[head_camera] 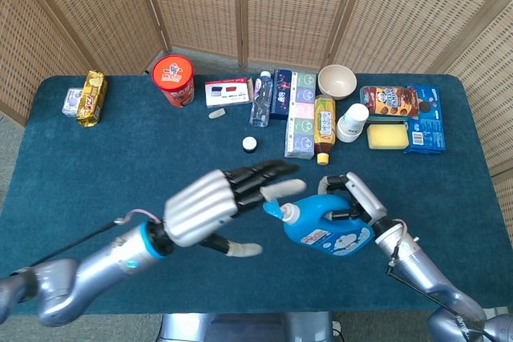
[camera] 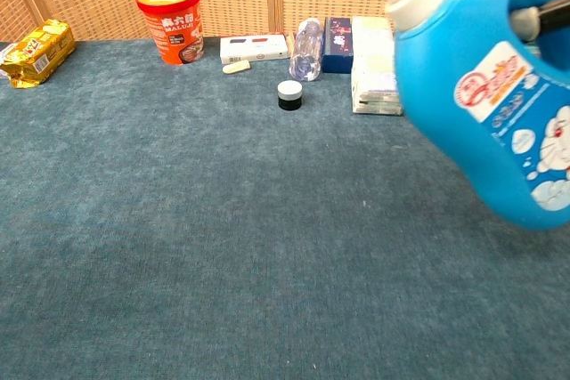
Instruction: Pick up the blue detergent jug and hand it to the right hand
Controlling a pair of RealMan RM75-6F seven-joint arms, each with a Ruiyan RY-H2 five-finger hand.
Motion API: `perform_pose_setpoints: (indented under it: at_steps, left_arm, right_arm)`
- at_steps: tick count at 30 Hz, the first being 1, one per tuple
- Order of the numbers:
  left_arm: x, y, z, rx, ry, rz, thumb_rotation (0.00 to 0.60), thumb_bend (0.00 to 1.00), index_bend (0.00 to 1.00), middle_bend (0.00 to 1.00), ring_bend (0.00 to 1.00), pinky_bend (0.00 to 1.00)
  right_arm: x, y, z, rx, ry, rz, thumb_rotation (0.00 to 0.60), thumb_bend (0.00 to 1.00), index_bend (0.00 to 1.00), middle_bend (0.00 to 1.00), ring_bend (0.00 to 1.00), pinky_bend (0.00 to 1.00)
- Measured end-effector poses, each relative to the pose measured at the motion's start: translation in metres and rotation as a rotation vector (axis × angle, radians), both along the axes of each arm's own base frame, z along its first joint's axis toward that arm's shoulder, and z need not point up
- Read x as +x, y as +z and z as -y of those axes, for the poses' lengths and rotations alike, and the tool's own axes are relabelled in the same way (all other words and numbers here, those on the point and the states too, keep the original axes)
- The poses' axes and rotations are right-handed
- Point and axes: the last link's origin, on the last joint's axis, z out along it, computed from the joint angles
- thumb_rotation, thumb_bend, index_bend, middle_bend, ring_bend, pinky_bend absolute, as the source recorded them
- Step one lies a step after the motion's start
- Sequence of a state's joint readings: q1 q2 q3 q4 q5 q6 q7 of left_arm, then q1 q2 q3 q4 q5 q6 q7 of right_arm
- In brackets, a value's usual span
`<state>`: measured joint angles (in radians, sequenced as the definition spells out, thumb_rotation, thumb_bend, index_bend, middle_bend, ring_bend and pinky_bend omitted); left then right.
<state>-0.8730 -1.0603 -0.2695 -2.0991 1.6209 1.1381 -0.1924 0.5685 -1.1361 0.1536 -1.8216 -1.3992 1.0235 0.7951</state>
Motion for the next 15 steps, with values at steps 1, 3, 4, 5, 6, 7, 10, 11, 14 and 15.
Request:
perform_pose_setpoints:
  at_steps: [1, 3, 4, 5, 6, 7, 10, 11, 14, 15]
  left_arm:
    - [-0.009, 0.006, -0.002, 0.025, 0.016, -0.013, 0.6, 0.15, 0.05, 0.0, 0.0, 0.25]
    - [-0.031, 0.022, -0.004, 0.08, 0.06, -0.044, 0.6, 0.15, 0.05, 0.0, 0.0, 0.23]
    - [-0.042, 0.029, -0.005, 0.103, 0.082, -0.058, 0.6, 0.15, 0.05, 0.0, 0.0, 0.22]
    - [-0.057, 0.037, -0.006, 0.135, 0.115, -0.078, 0.6, 0.15, 0.05, 0.0, 0.0, 0.21]
    - [-0.069, 0.044, -0.007, 0.161, 0.143, -0.094, 0.6, 0.15, 0.05, 0.0, 0.0, 0.2]
    - [-0.082, 0.051, -0.008, 0.187, 0.172, -0.112, 0.6, 0.15, 0.05, 0.0, 0.0, 0.19]
    - [-0.126, 0.07, -0.006, 0.264, 0.277, -0.165, 0.6, 0.15, 0.05, 0.0, 0.0, 0.16]
    - [-0.143, 0.076, -0.003, 0.286, 0.321, -0.184, 0.6, 0.15, 0.05, 0.0, 0.0, 0.14]
    - [-0.186, 0.091, 0.006, 0.333, 0.438, -0.246, 0.6, 0.15, 0.05, 0.0, 0.0, 0.1]
    - [-0.198, 0.095, 0.009, 0.349, 0.474, -0.265, 0.6, 0.15, 0.05, 0.0, 0.0, 0.09]
  right_arm:
    - [-0.002, 0.003, 0.0, -0.008, -0.006, -0.005, 0.6, 0.41, 0.73, 0.79, 0.56, 0.63]
    - [-0.007, 0.008, 0.001, -0.024, -0.018, -0.012, 0.6, 0.41, 0.73, 0.79, 0.56, 0.63]
    - [-0.008, 0.01, 0.0, -0.03, -0.021, -0.014, 0.6, 0.41, 0.73, 0.79, 0.56, 0.63]
    - [-0.01, 0.013, 0.0, -0.039, -0.026, -0.014, 0.6, 0.41, 0.73, 0.79, 0.56, 0.63]
    - [-0.011, 0.015, -0.001, -0.047, -0.029, -0.013, 0.6, 0.41, 0.73, 0.79, 0.56, 0.63]
    - [-0.012, 0.017, -0.001, -0.053, -0.032, -0.012, 0.6, 0.41, 0.73, 0.79, 0.56, 0.63]
    - [-0.015, 0.023, -0.004, -0.072, -0.038, -0.01, 0.6, 0.41, 0.73, 0.79, 0.56, 0.63]
    - [-0.015, 0.025, -0.005, -0.078, -0.039, -0.009, 0.6, 0.41, 0.73, 0.79, 0.56, 0.63]
    - [-0.015, 0.029, -0.008, -0.092, -0.041, -0.005, 0.6, 0.41, 0.73, 0.79, 0.56, 0.63]
    - [-0.015, 0.031, -0.009, -0.096, -0.042, -0.005, 0.6, 0.41, 0.73, 0.79, 0.56, 0.63]
